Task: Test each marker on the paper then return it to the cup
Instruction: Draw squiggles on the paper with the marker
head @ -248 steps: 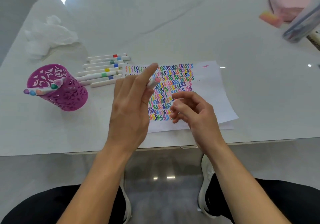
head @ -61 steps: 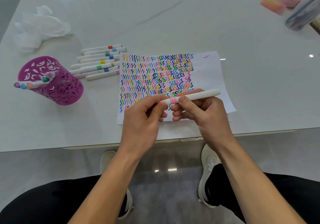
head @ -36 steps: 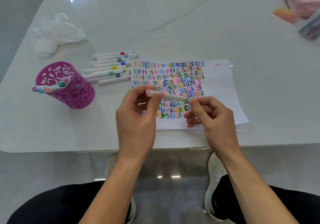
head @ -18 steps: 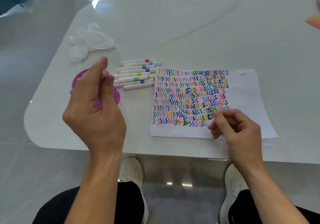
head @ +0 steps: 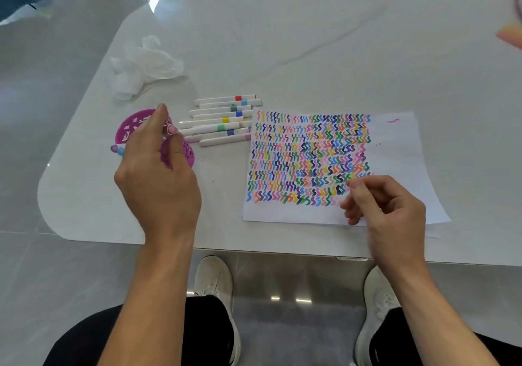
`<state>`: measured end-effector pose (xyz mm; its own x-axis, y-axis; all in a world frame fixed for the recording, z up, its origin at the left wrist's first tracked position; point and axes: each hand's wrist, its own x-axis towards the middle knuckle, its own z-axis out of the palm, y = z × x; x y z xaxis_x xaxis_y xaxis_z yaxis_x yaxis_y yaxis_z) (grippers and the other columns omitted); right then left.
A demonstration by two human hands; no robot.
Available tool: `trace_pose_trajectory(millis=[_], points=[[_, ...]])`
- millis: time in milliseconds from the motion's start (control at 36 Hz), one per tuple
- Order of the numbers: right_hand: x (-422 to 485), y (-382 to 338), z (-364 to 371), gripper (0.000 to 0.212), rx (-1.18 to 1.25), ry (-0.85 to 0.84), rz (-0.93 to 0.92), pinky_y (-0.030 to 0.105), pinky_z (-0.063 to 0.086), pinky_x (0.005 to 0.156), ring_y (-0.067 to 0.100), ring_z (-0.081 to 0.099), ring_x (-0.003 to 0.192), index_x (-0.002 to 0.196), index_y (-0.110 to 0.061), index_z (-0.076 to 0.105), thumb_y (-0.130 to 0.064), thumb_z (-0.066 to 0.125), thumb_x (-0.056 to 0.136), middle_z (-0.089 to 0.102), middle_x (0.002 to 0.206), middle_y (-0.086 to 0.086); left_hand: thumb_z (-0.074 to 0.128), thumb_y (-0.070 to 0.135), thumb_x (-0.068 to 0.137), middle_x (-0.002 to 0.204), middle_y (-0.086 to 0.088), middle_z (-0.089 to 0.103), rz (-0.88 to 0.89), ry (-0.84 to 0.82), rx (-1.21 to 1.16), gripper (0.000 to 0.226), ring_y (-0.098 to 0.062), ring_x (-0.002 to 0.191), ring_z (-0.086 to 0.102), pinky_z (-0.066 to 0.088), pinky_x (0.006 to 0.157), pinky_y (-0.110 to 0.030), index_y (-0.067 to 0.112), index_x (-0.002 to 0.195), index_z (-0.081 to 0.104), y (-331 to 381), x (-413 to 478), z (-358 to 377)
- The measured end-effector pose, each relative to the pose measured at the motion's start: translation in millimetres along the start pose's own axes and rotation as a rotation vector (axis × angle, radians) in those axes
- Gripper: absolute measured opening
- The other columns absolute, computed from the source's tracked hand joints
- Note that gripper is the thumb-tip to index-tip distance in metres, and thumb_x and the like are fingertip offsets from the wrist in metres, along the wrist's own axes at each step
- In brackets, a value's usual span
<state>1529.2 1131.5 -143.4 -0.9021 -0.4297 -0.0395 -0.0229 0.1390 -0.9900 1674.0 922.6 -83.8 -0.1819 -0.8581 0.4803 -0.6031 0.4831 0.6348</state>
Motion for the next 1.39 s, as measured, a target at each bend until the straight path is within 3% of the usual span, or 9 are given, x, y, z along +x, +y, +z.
trace_pose_trajectory(millis=[83, 333, 444, 611, 806, 889, 1083, 1278, 1389], points=[[0, 1, 0, 0.011, -0.003, -0.004, -0.002, 0.025, 0.056, 0.056, 0.016, 0.067, 0.059, 0.091, -0.013, 0.072, -0.011, 0.066, 0.1, 0.074, 0.071, 0.003, 0.063, 0.016, 0.098, 0.133, -0.004, 0.067, 0.019, -0.013, 0.017, 0.04, -0.019, 0.12, 0.063, 0.031, 0.101, 0.001, 0.011, 0.137, 0.061, 0, 0, 1], [0, 1, -1, 0.011, 0.019, -0.001, 0.005, 0.025, 0.055, 0.056, 0.015, 0.066, 0.059, 0.09, -0.012, 0.071, -0.01, 0.066, 0.1, 0.074, 0.07, 0.003, 0.065, 0.006, 0.095, 0.128, -0.007, 0.067, 0.266, 0.057, -0.029, 0.037, -0.022, 0.12, 0.062, 0.047, 0.104, -0.026, 0.006, 0.132, 0.063, 4, -8, 7], [0, 1, 0, 0.011, 0.021, -0.002, 0.003, 0.025, 0.055, 0.056, 0.016, 0.066, 0.059, 0.09, -0.012, 0.071, -0.011, 0.067, 0.099, 0.074, 0.07, 0.004, 0.065, 0.004, 0.097, 0.121, -0.008, 0.07, 0.358, -0.047, -0.086, 0.03, -0.023, 0.114, 0.065, 0.051, 0.102, -0.034, 0.005, 0.126, 0.066, 5, -16, 17], [0, 3, -2, 0.011, 0.02, 0.0, 0.008, 0.024, 0.055, 0.056, 0.016, 0.066, 0.059, 0.09, -0.013, 0.072, -0.01, 0.067, 0.099, 0.074, 0.069, 0.002, 0.058, 0.01, 0.101, 0.126, -0.002, 0.069, 0.196, -0.364, -0.022, 0.034, -0.017, 0.116, 0.063, 0.045, 0.097, -0.022, 0.017, 0.133, 0.064, 3, -32, 41], [1, 5, -3, 0.011, 0.02, 0.0, 0.02, 0.025, 0.054, 0.056, 0.017, 0.065, 0.058, 0.09, -0.011, 0.072, -0.009, 0.067, 0.099, 0.073, 0.068, 0.004, 0.042, 0.005, 0.103, 0.154, -0.006, 0.046, 0.077, -0.504, 0.065, 0.05, -0.023, 0.145, 0.038, 0.035, 0.119, -0.046, 0.014, 0.152, 0.042, -2, -30, 68], [1, 7, -3, 0.01, 0.009, 0.002, 0.026, 0.025, 0.054, 0.057, 0.016, 0.065, 0.058, 0.09, -0.01, 0.072, -0.01, 0.068, 0.099, 0.073, 0.068, 0.003, 0.042, 0.004, 0.101, 0.157, -0.007, 0.042, 0.08, -0.514, 0.095, 0.053, -0.024, 0.149, 0.032, 0.028, 0.122, -0.048, 0.012, 0.153, 0.039, -5, -28, 73], [3, 8, -4, 0.009, -0.044, 0.005, 0.043, 0.023, 0.056, 0.059, 0.015, 0.068, 0.063, 0.092, -0.014, 0.073, -0.014, 0.068, 0.1, 0.074, 0.071, -0.001, 0.047, 0.0, 0.097, 0.135, -0.014, 0.057, 0.103, -0.462, 0.171, 0.052, -0.032, 0.127, 0.046, 0.039, 0.107, -0.044, 0.009, 0.148, 0.048, -14, -28, 77], [3, 9, -5, 0.009, -0.056, 0.015, 0.053, 0.023, 0.056, 0.059, 0.015, 0.068, 0.063, 0.092, -0.013, 0.072, -0.015, 0.068, 0.1, 0.074, 0.071, 0.0, 0.059, 0.011, 0.098, 0.116, -0.011, 0.058, 0.099, -0.382, 0.228, 0.026, -0.029, 0.11, 0.048, 0.048, 0.089, -0.043, 0.009, 0.122, 0.068, -13, -26, 73], [3, 11, -6, 0.009, -0.074, 0.065, 0.053, 0.021, 0.054, 0.059, 0.013, 0.068, 0.063, 0.092, -0.016, 0.072, -0.018, 0.068, 0.1, 0.074, 0.071, -0.001, 0.06, 0.014, 0.098, 0.113, -0.009, 0.062, 0.059, -0.386, 0.251, 0.012, -0.024, 0.107, 0.049, 0.041, 0.086, -0.034, 0.009, 0.107, 0.068, -11, -26, 73]])
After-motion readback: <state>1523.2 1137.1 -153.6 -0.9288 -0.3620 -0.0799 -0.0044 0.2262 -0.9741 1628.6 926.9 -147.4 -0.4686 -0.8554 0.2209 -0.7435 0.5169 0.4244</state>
